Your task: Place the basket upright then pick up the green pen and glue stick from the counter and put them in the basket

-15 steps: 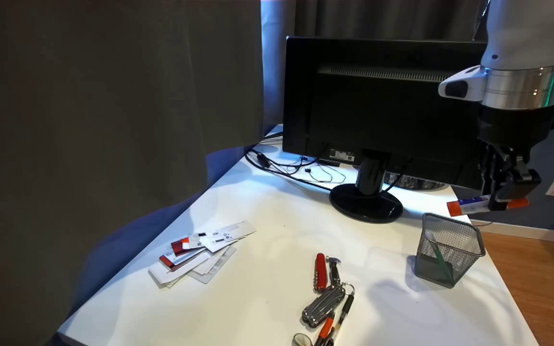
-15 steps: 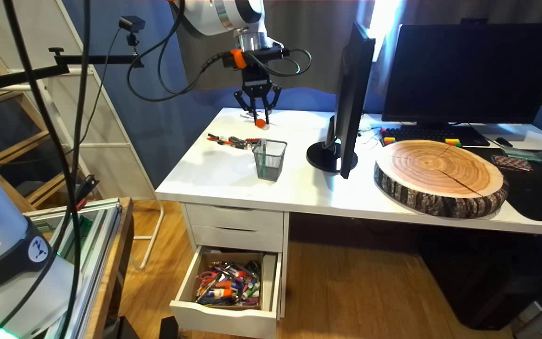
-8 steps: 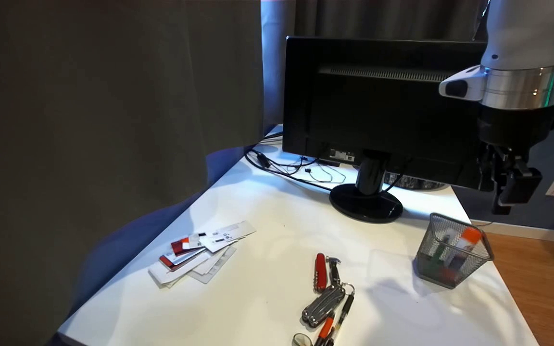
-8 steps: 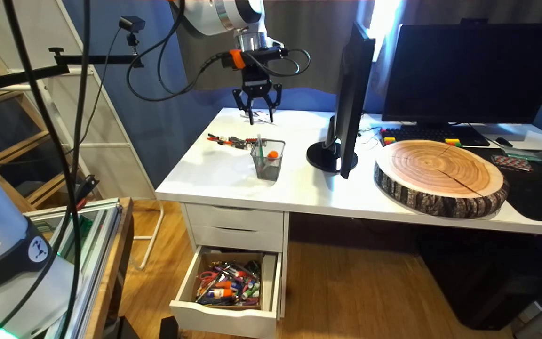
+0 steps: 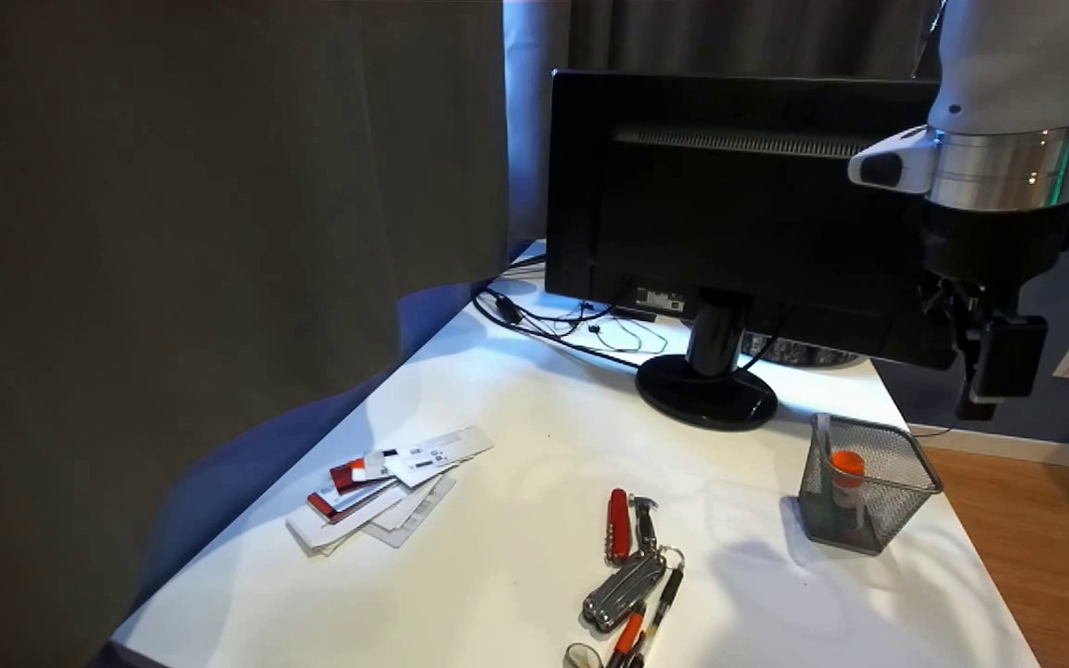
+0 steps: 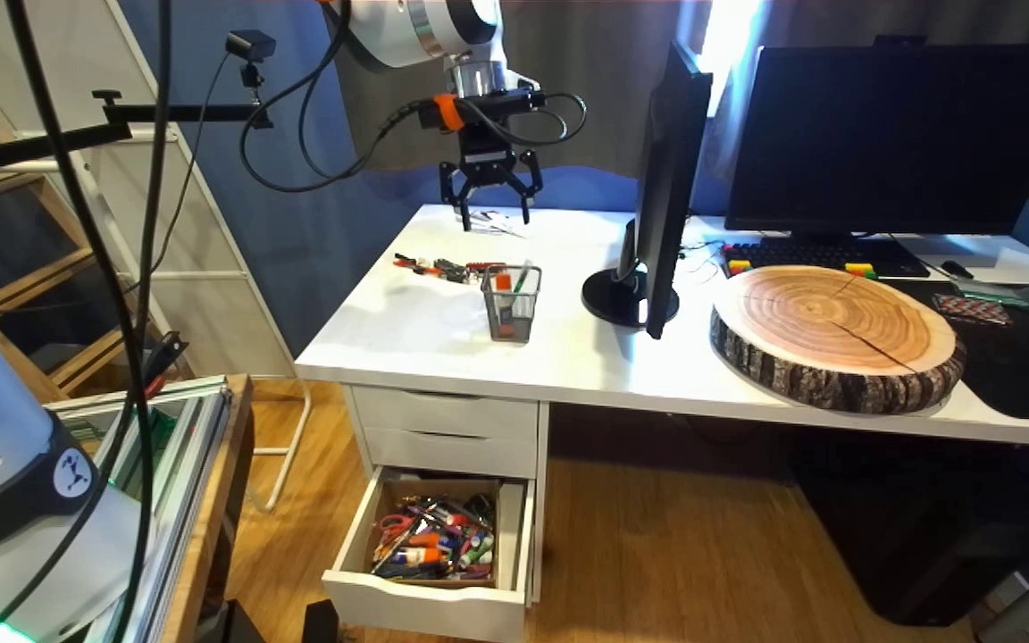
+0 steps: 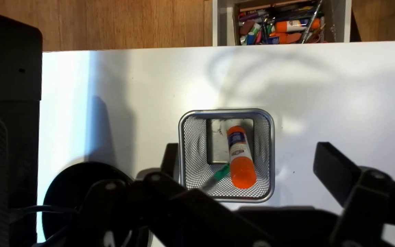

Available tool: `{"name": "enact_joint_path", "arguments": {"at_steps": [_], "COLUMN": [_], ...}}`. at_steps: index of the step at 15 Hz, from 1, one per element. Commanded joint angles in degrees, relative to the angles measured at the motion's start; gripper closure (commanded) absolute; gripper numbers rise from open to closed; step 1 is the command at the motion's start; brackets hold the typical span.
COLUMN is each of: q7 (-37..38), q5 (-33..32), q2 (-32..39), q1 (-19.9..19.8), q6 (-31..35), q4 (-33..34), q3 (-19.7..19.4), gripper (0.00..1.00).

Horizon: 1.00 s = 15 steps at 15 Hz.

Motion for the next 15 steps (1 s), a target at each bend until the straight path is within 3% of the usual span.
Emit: {"name": "enact_joint_path", "arguments": {"at_steps": [1, 7, 15], "q7": [1.24, 1.56, 6.24], "q5": [1.99, 7.81, 3.14], "q2": [-0.63, -0.49, -0.97], "q1": [-0.08, -0.52, 1.44], "q6": [3.07, 10.98, 16.1], "q4": [-1.24, -2.72, -4.41], "q3": [0.03, 0.47, -2.39], "gripper": [0.0, 0.0, 0.0]}}
